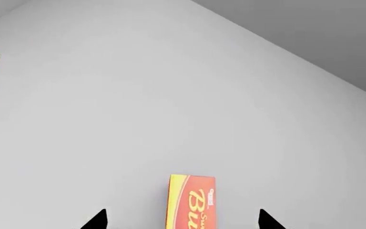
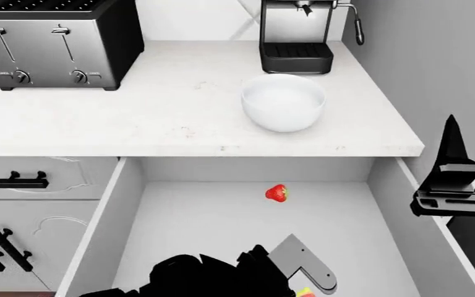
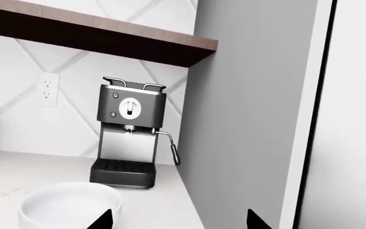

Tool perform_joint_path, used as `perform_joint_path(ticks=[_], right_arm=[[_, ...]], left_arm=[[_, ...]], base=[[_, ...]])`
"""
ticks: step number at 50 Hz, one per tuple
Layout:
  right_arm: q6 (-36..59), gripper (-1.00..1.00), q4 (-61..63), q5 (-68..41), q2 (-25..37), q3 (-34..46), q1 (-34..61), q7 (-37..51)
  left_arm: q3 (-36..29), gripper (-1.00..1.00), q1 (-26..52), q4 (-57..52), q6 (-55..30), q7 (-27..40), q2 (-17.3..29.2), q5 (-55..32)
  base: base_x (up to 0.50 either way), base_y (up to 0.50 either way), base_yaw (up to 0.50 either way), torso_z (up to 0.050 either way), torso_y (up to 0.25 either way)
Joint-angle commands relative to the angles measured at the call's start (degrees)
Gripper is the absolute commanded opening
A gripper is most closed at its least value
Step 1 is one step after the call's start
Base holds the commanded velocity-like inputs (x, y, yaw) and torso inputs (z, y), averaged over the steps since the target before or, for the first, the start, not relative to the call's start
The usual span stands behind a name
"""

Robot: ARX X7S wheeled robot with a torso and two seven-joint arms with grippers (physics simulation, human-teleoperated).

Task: Place the bar in the bowl and close the drawer.

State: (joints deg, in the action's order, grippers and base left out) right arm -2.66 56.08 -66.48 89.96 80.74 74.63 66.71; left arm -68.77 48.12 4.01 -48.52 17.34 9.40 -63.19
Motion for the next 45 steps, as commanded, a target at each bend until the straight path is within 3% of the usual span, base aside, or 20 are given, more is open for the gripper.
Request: perform_joint_path(ticks=[1,33,34,45], right_arm=[[-1.13,1.00,-0.57,1.00,0.02,0.71,-1.02,0.07],[-2.44,1.00,-0.53,3.05,0.03,1.70,-2.80,0.97],[-2.59,1.00,-0.68,3.03,0.03,1.76,-2.88,0.96],[-3.10,1.00,-0.79,3.33,0.03,1.89,-3.27,1.14]], left_arm=[[-1.74,1.00,-1.40,2.44,1.18,-1.06,-1.53,1.49],[-3.75,1.00,-3.70,6.75,3.03,-2.69,-2.80,2.69],[-3.65,-1.00,-3.69,6.90,3.13,-2.59,-2.84,2.70],[-3.41,-1.00,-3.07,5.21,3.39,-2.28,-2.46,2.51]], base=[[0.00,0.00,0.00,0.000,0.000],[0.00,0.00,0.00,0.000,0.000],[0.00,0.00,0.00,0.000,0.000],[0.00,0.00,0.00,0.000,0.000]])
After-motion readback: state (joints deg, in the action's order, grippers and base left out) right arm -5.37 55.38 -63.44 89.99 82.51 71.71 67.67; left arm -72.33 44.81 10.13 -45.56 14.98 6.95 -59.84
